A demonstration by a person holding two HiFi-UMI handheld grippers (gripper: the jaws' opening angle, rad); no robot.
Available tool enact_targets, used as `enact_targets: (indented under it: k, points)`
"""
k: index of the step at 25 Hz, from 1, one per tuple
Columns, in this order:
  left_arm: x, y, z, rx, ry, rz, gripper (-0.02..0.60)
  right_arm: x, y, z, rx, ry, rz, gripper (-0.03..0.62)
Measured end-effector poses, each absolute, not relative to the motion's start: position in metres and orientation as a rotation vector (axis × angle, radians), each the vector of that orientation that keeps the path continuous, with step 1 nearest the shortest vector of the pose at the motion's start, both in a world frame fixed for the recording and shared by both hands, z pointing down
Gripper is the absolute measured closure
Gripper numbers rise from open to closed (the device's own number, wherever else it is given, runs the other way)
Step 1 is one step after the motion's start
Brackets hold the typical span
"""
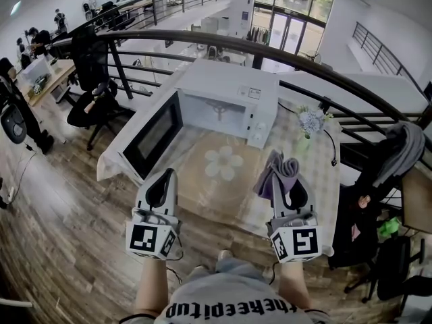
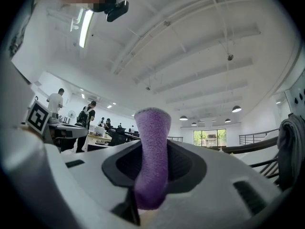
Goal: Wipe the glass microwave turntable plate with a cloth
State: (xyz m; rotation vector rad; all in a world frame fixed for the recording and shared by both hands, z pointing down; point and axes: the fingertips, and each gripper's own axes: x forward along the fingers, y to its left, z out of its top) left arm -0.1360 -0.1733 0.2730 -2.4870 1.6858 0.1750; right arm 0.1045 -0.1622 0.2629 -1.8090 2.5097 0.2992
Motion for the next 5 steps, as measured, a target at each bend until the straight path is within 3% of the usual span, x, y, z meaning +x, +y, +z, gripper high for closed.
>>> enact_targets:
  k: [5]
  points:
    - [-0.1340,-0.1755,0.2754,-2.489,1.684,0.180,0.571,0.1051,-0.1643,0.2650,-1.801,2.508,0.294,0.484]
